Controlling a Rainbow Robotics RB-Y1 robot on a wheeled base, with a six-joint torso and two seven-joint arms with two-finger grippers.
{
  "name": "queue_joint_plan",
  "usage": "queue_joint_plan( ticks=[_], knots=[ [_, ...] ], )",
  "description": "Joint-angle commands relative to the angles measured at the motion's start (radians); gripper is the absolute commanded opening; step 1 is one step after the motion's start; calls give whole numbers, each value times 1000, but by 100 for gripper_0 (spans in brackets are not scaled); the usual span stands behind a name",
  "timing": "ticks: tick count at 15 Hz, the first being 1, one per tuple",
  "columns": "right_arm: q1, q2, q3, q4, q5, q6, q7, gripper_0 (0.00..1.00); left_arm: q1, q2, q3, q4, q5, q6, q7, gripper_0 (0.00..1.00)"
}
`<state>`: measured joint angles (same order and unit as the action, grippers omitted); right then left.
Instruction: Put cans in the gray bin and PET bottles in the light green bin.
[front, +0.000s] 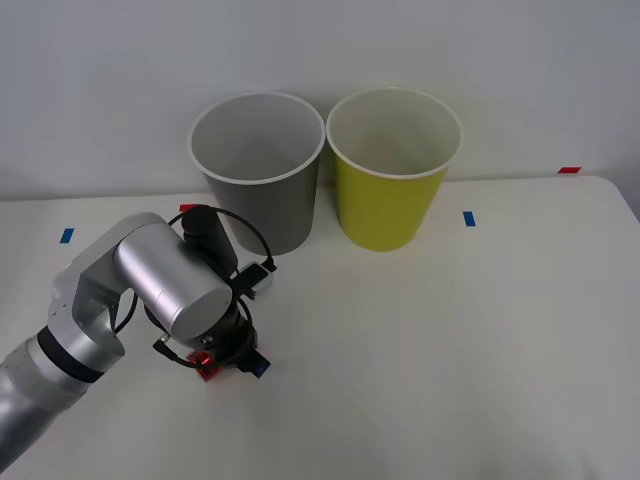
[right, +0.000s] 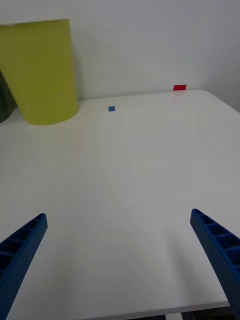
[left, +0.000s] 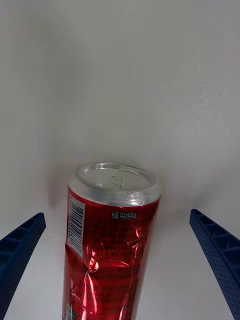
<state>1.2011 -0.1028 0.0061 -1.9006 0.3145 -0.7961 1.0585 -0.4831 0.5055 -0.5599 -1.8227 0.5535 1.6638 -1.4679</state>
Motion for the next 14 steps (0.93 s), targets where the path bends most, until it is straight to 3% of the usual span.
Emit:
queue_joint_plan(
  ticks=[1, 5, 6, 7, 8, 14],
  knots=[
    [0, 0, 0, 0, 0, 0, 0, 100, -2, -2, 0, 16, -21, 8, -9, 100],
    [0, 0, 0, 0, 0, 0, 0, 100, -9, -5, 2, 40, -49, 8, -23, 100],
    [0, 0, 0, 0, 0, 0, 0, 100, -9, -7, 3, 40, -47, 8, -22, 87],
    [0, 0, 0, 0, 0, 0, 0, 100, -9, -9, 3, 40, -43, 8, -25, 17],
    [0, 0, 0, 0, 0, 0, 0, 100, -9, -9, 3, 39, -35, 7, -25, 0],
    [0, 0, 0, 0, 0, 0, 0, 100, -8, -13, 12, 39, -7, 7, -20, 0]
  ],
)
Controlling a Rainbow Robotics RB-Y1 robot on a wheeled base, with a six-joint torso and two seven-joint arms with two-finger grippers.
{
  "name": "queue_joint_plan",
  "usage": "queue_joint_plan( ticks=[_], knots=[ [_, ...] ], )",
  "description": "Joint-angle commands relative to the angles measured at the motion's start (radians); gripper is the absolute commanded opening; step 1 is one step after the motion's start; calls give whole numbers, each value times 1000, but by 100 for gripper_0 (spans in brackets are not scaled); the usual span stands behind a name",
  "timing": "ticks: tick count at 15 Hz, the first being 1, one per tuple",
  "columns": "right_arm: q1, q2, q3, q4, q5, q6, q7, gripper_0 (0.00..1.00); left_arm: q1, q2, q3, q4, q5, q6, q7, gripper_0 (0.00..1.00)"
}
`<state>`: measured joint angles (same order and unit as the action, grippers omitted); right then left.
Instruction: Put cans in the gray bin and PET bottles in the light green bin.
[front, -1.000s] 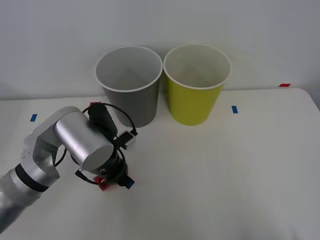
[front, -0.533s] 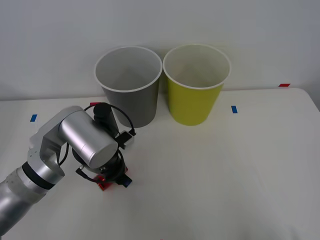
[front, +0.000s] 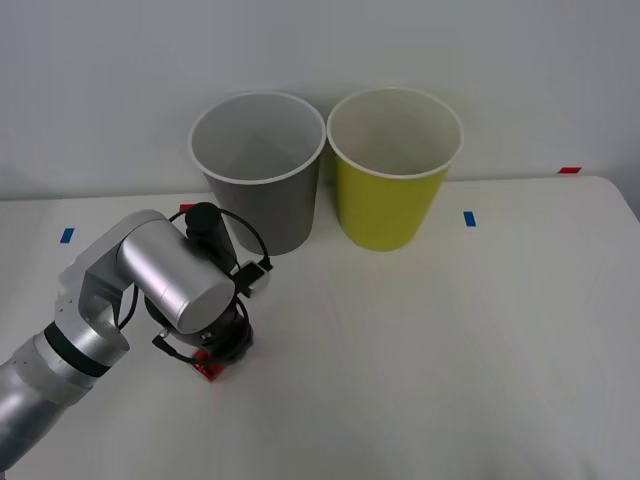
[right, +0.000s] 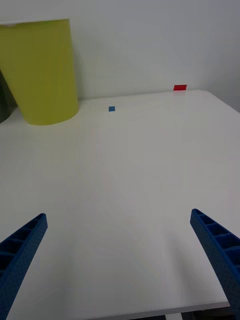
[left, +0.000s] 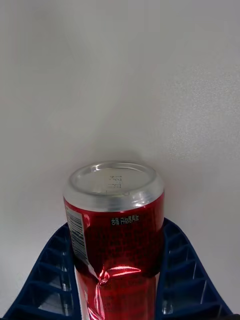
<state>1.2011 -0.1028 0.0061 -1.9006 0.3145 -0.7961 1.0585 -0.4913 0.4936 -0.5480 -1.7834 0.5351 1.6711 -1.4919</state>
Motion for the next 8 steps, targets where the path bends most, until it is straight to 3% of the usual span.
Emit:
queue_joint_plan(
  ticks=[1, 6, 8],
  knots=[
    [0, 0, 0, 0, 0, 0, 0, 100, 0, -1, 0, -2, 11, -1, 4, 0],
    [0, 0, 0, 0, 0, 0, 0, 100, 14, 34, 2, -133, -3, -4, 29, 0],
    [0, 0, 0, 0, 0, 0, 0, 100, 60, 40, 80, -234, 3, -33, 10, 0]
  ],
)
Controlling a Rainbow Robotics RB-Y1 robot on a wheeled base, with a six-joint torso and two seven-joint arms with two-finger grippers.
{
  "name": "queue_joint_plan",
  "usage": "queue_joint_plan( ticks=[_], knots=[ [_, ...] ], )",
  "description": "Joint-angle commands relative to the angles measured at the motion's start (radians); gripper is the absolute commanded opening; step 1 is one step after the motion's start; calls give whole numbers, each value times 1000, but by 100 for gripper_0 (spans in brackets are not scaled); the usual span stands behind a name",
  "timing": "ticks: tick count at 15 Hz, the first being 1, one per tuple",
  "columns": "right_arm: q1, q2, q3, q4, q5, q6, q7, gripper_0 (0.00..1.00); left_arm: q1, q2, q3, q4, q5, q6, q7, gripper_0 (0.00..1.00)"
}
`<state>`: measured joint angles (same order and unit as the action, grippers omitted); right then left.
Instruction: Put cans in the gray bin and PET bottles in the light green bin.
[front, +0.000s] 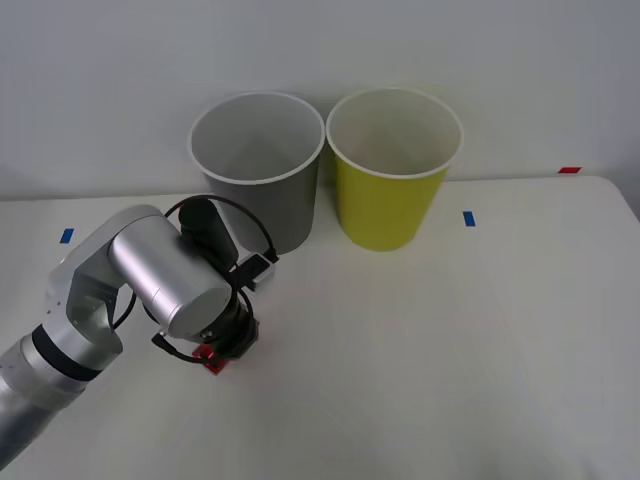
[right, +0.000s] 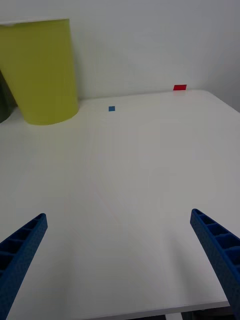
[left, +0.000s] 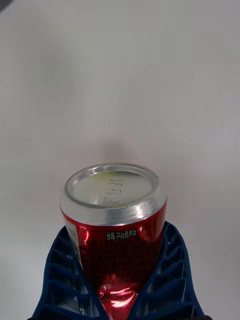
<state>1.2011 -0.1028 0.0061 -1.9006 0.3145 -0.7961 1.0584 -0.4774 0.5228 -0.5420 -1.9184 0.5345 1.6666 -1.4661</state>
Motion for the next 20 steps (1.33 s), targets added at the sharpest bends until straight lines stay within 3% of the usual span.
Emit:
queue_joint_plan(
  ticks=[1, 4, 6, 10, 15, 20],
  knots=[
    [0, 0, 0, 0, 0, 0, 0, 100, 69, 8, 120, -126, 18, -39, -57, 0],
    [0, 0, 0, 0, 0, 0, 0, 100, 154, -1, 261, -284, 55, -53, -161, 0],
    [0, 0, 0, 0, 0, 0, 0, 100, 198, -35, 332, -403, 74, -53, -163, 0],
    [0, 0, 0, 0, 0, 0, 0, 100, 240, -119, 505, -620, 208, -54, -169, 0],
    [0, 0, 0, 0, 0, 0, 0, 100, 223, -208, 731, -669, 412, -117, -188, 0],
    [0, 0, 0, 0, 0, 0, 0, 100, 114, -201, 876, -682, 544, -122, -198, 0]
  ],
)
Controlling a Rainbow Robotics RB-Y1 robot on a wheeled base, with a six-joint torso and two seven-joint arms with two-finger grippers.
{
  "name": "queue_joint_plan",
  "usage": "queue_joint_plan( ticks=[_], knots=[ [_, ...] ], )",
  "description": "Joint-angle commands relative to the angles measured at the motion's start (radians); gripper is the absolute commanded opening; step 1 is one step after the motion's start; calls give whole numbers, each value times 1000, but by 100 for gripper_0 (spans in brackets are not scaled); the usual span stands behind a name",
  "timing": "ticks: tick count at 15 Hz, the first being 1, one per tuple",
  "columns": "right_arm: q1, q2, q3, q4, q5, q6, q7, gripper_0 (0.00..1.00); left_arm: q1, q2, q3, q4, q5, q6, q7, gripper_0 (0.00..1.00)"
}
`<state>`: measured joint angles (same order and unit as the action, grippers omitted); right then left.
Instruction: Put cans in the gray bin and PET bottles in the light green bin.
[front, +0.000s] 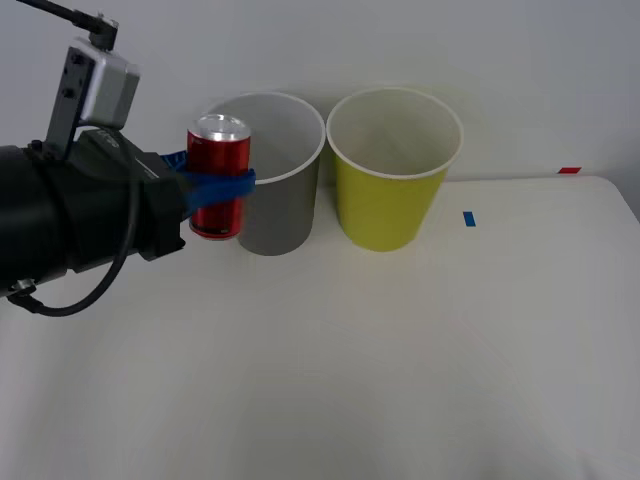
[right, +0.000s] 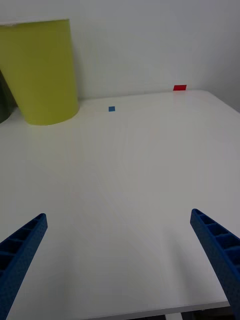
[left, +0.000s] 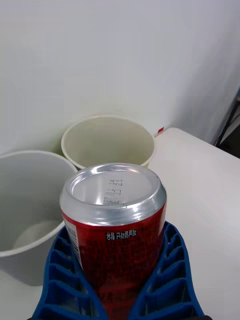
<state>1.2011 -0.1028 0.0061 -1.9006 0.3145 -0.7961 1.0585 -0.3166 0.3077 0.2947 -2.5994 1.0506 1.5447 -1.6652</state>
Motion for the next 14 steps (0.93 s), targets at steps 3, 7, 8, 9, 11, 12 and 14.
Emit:
queue_joint_plan(
  ticks=[3, 7, 8, 9, 11, 12, 14],
  knots=[
    [0, 0, 0, 0, 0, 0, 0, 100, -104, 41, 77, 1, 19, 0, 4, 0],
    [0, 0, 0, 0, 0, 0, 0, 100, -128, 42, 104, 54, -11, -90, 2, 0],
    [0, 0, 0, 0, 0, 0, 0, 100, -134, 44, 109, 101, -15, -137, -1, 0],
    [0, 0, 0, 0, 0, 0, 0, 100, -142, 45, 109, 145, -20, -178, -7, 0],
    [0, 0, 0, 0, 0, 0, 0, 100, -173, 45, 93, 251, -43, -252, -53, 0],
    [0, 0, 0, 0, 0, 0, 0, 100, -183, 45, 73, 282, -77, -281, -97, 0],
    [0, 0, 0, 0, 0, 0, 0, 100, -197, 45, 15, 332, -149, -360, -113, 0]
  ],
)
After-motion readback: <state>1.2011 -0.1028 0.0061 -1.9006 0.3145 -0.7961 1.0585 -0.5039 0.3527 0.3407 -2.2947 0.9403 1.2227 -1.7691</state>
